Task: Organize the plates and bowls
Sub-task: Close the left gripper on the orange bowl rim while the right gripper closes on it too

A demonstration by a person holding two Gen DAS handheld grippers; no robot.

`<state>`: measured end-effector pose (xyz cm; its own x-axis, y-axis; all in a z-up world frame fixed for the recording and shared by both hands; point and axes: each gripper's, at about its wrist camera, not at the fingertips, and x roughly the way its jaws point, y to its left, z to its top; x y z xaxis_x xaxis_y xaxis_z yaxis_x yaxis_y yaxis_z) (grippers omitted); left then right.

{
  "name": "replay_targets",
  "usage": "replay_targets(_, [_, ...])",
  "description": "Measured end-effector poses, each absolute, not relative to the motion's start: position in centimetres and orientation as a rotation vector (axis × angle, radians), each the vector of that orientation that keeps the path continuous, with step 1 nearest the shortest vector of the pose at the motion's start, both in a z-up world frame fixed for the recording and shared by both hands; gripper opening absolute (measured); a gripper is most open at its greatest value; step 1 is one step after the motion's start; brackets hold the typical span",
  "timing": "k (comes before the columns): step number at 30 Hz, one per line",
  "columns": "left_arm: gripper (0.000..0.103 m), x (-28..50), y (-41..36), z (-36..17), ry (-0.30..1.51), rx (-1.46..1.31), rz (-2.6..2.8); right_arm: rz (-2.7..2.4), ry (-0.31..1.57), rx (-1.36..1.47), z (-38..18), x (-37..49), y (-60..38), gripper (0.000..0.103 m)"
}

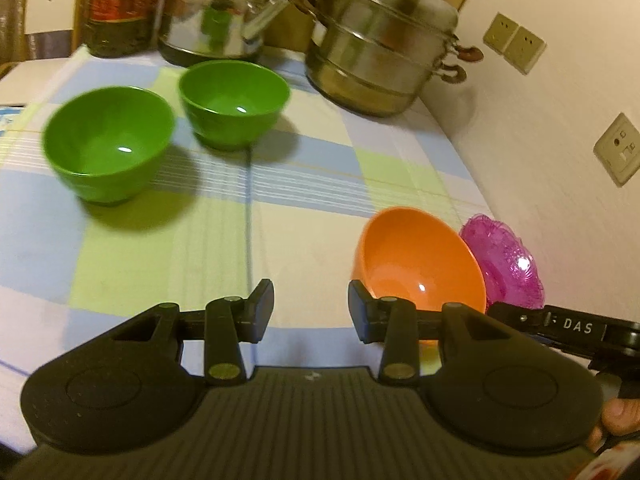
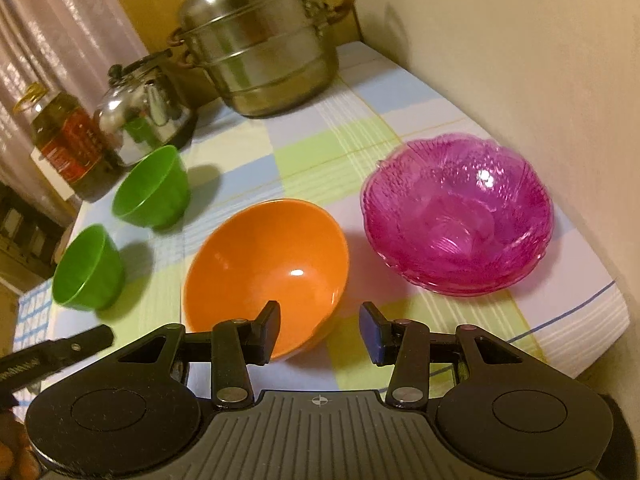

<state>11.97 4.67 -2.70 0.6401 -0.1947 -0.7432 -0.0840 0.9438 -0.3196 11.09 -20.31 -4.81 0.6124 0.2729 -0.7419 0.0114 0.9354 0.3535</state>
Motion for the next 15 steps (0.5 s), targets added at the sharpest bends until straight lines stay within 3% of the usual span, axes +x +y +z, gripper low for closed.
replay_targets(11, [0.035,17.0,1.5,-6.2,0.923,-0.350,-0.129,0.140,0.967,0.427,-8.0,14.0,-21.6,0.044])
replay_targets(15, [0.024,17.8,0.9,-6.9,0.932,-0.323,-0.144,0.140,0.978,0.449,-8.5,14.6,-21.8,0.043])
